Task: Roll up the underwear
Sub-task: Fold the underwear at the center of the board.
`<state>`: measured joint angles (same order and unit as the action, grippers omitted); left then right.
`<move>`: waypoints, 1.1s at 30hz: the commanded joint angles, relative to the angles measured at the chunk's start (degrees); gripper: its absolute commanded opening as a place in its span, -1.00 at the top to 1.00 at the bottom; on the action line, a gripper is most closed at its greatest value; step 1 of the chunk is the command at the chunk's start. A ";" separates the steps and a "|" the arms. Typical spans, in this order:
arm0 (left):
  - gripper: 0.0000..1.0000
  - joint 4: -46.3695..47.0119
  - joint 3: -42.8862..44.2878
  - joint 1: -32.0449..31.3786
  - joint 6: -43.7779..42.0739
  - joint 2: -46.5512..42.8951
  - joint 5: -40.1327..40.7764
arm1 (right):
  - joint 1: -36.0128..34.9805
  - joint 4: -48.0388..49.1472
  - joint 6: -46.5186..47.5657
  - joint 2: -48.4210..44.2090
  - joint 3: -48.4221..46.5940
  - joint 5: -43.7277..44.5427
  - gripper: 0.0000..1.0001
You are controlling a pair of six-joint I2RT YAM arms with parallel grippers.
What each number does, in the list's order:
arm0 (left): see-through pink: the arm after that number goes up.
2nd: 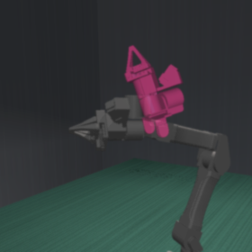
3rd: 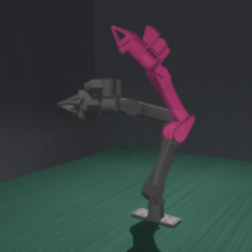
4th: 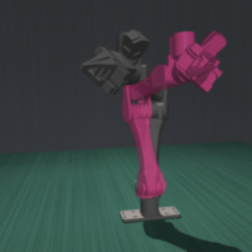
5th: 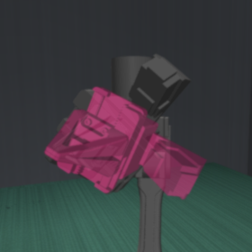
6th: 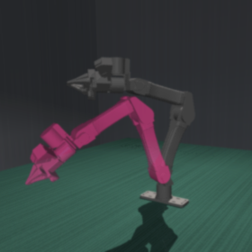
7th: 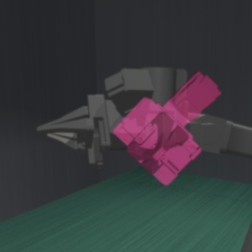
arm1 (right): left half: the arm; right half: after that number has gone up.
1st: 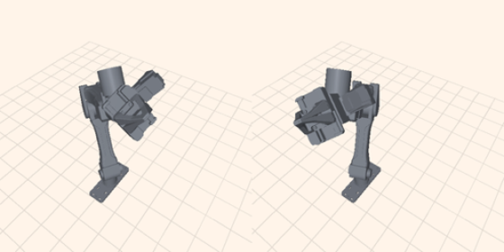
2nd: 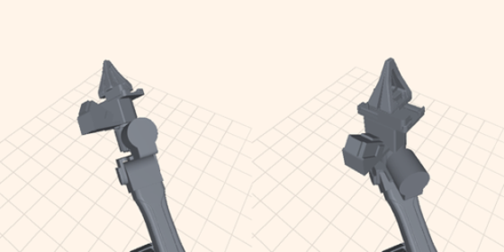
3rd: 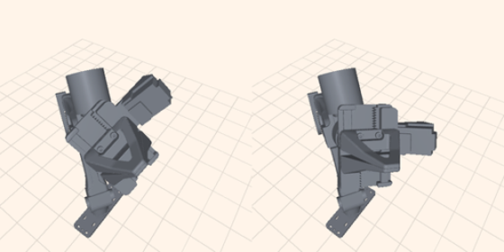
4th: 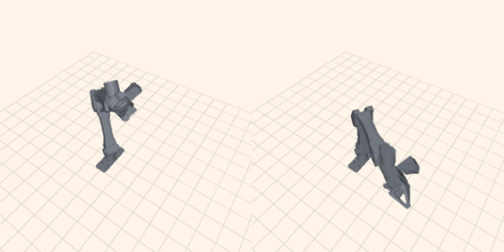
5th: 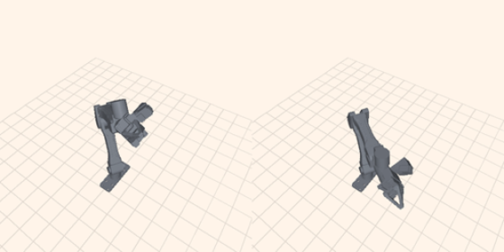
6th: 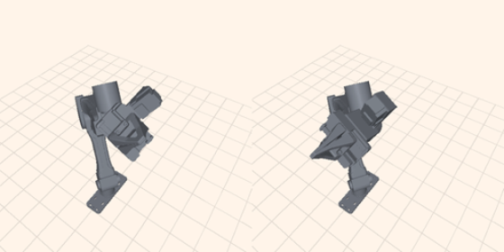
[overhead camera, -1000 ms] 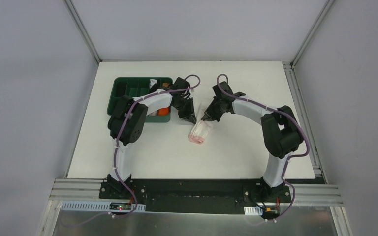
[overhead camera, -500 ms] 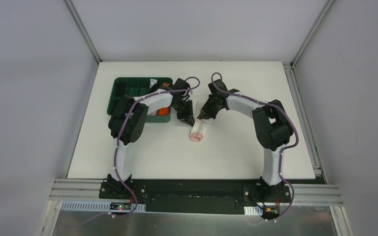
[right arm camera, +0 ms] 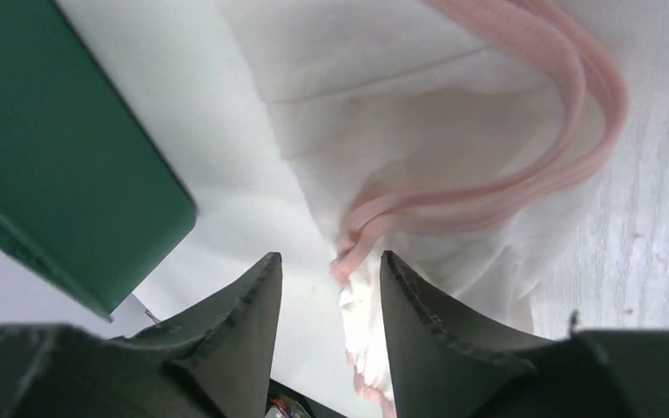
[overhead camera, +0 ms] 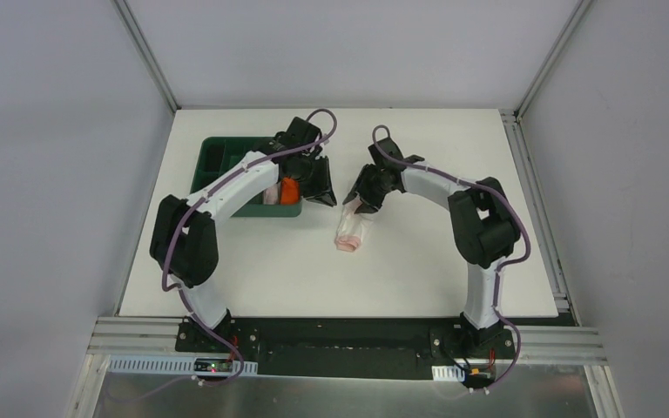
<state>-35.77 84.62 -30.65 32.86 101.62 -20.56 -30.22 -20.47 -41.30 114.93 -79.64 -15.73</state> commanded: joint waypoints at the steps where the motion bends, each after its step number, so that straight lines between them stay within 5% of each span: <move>1: 0.85 1.12 -3.74 -0.19 3.28 -3.98 -5.79 | 0.54 -1.06 1.31 -7.62 -0.86 -0.88 0.01; 2: 0.98 1.82 -4.61 -0.18 3.57 -4.42 -6.19 | 0.71 -1.02 1.25 -9.15 -0.33 -0.97 -0.01; 8: 1.00 7.09 -9.28 -0.35 6.33 -4.32 -11.63 | 1.50 0.09 0.72 -18.19 6.89 0.28 -0.09; 13: 1.00 11.78 -11.72 -0.46 7.37 -2.10 -10.87 | 1.50 5.27 -1.64 -23.61 18.14 -0.06 0.70; 17: 1.00 15.34 -13.13 -0.46 7.32 0.79 -9.76 | 0.71 6.55 -1.21 -21.03 20.21 -4.56 1.00; 27: 1.00 16.42 -16.80 -0.37 4.19 7.17 -9.56 | -1.47 9.49 0.20 -9.40 21.33 -8.42 1.00; 33: 1.00 12.05 -15.11 -0.46 3.08 0.48 -8.51 | -1.31 9.24 2.06 -11.75 21.17 -11.77 1.00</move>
<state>-20.43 67.77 -30.79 38.15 108.42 -29.76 -31.53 -11.40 -41.60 105.41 -58.54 -24.64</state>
